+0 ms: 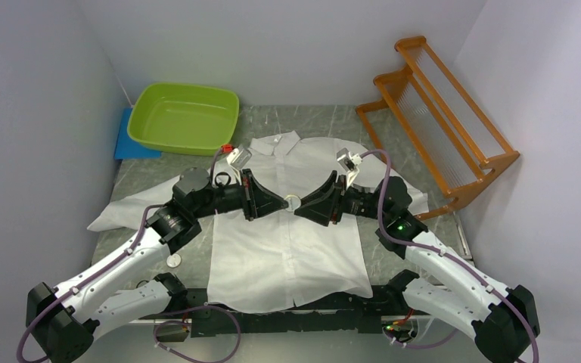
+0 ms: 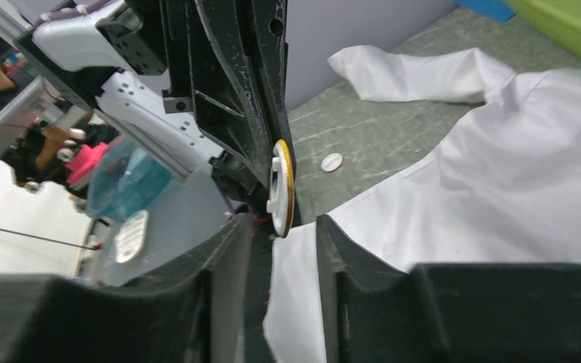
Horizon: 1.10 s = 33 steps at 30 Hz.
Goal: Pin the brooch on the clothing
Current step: Adjust the brooch.
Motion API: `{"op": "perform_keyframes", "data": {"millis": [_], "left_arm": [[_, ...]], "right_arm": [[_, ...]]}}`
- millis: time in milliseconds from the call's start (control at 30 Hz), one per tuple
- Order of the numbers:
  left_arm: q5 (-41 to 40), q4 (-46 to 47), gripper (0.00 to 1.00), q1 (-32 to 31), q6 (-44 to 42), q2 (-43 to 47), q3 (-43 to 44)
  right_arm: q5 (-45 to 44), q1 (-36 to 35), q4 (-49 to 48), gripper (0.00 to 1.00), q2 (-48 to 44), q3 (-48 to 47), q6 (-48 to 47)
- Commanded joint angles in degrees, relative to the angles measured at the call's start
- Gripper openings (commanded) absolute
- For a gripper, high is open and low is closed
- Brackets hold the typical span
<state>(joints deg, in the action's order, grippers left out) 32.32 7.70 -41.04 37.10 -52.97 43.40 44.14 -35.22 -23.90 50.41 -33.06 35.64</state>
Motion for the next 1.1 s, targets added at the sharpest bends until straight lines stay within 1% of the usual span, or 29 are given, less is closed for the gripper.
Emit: {"op": "perform_keyframes", "data": {"millis": [0,67,133,167,200,233,267,400,567,700,867,1000,1067], "left_arm": [[1.3,0.1,0.03,0.0,-2.0,0.8,2.1],[1.2,-3.3,0.03,0.0,-3.6,0.8,3.1],[1.4,-5.8,0.03,0.0,-4.9,0.5,4.2],[1.6,-6.8,0.03,0.0,-5.5,0.3,4.8],[2.0,-7.5,0.03,0.0,-6.0,0.1,5.4],[2.3,-8.3,0.03,0.0,-6.5,-0.2,5.9],[2.4,-9.6,0.03,0.0,-6.9,-0.4,6.3],[3.2,-11.1,0.03,0.1,-7.6,-1.1,6.9],[3.8,-10.7,0.03,0.0,-7.1,-1.1,6.5],[4.6,-10.4,0.03,0.0,-6.8,-1.6,6.4],[5.4,-10.6,0.03,0.0,-6.9,-2.6,6.6],[5.9,-10.7,0.03,0.0,-6.7,-3.3,6.6],[6.1,-10.3,0.03,0.0,-6.5,-3.4,6.4]], "right_arm": [[-1.0,-0.1,1.2,0.54,-0.8,-2.4,-2.6],[-2.6,-0.1,5.1,0.68,-1.1,-3.9,-4.9],[-3.7,-0.1,10.3,0.73,-0.7,-6.1,-7.9],[-3.8,-0.1,12.4,0.77,-0.3,-7.2,-9.4],[-3.7,-0.1,14.0,0.85,0.1,-8.2,-10.5],[-3.6,-0.1,15.3,0.98,0.7,-9.1,-11.4],[-3.4,-0.1,16.2,1.00,1.1,-9.7,-12.0],[-2.8,-0.2,17.6,0.96,2.8,-11.1,-13.0],[-2.9,-0.3,20.5,0.84,4.7,-12.6,-14.7],[-2.8,-0.5,22.1,0.77,5.3,-13.9,-15.9],[-3.4,-1.0,23.4,0.76,5.3,-14.7,-17.1],[-3.9,-1.4,23.7,0.77,5.4,-15.4,-17.5],[-4.2,-1.7,25.1,0.76,6.0,-15.7,-17.9]]}}
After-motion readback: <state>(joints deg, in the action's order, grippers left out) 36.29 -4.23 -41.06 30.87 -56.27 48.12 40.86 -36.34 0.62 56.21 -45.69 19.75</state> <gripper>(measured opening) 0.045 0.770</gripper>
